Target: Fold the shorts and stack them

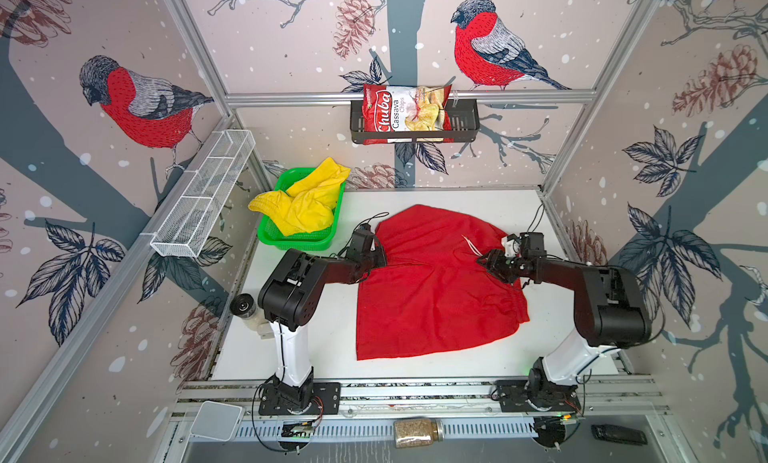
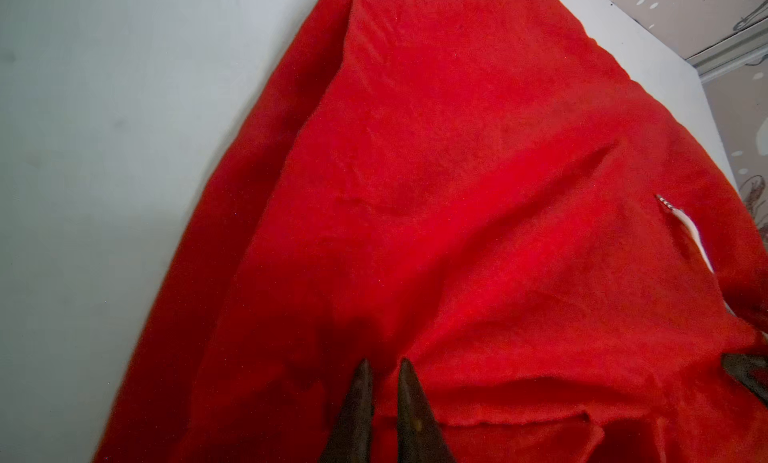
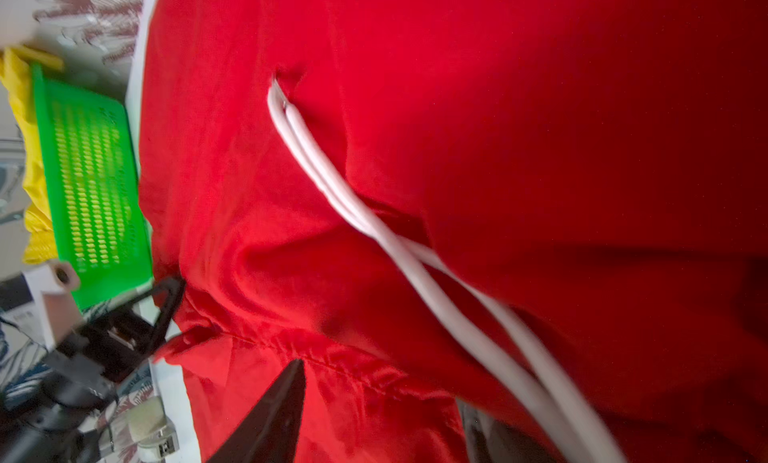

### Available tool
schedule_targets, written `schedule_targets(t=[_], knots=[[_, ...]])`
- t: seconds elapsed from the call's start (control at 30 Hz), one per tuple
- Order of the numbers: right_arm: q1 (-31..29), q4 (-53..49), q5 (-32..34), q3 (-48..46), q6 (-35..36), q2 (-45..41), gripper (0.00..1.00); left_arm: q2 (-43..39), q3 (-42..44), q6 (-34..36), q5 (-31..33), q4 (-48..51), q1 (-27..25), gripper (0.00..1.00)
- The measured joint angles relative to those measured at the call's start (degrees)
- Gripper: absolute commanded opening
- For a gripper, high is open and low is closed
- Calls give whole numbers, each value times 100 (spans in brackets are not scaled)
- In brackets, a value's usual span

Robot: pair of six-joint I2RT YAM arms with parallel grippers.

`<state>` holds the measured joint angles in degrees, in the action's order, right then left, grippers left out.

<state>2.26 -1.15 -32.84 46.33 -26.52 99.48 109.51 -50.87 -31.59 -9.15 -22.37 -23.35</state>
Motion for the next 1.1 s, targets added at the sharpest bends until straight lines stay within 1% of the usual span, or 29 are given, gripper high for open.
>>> schedule_targets(t=[0.13,0.23,0.3,0.37,0.43,0.57,0.63,0.7,0.8,0.9,1.1], knots=[[262,7,-26,597,275,422,60,-352,498,-151,-116,-214,-101,22],[223,-629,409,1121,518,483,61,-737,715,-304,-162,-55,-149,33],[92,-1097,710,1467,667,332,61,-1038,680,-315,-140,22,-120,40],[-168,-1355,898,1731,745,20,61,-1244,492,-315,-144,61,-55,44],[-529,-1397,1060,1945,839,-256,62,-1279,184,-306,-269,87,98,46],[-1456,-1276,1305,2122,826,-437,61,-901,-691,-280,-459,328,459,49],[-1845,-1113,1309,2153,750,-337,61,-616,-1154,-208,-566,501,516,50],[-2131,-907,1320,2297,649,-33,60,-291,-1609,-105,-748,667,546,51],[-2457,-662,1314,2673,514,601,60,216,-2162,-42,-931,957,579,55],[-2710,-505,1235,3091,398,1156,60,570,-2457,-4,-1067,1196,588,58],[-2883,-310,992,3729,249,2035,60,1091,-2846,-4,-1250,1462,592,61]])
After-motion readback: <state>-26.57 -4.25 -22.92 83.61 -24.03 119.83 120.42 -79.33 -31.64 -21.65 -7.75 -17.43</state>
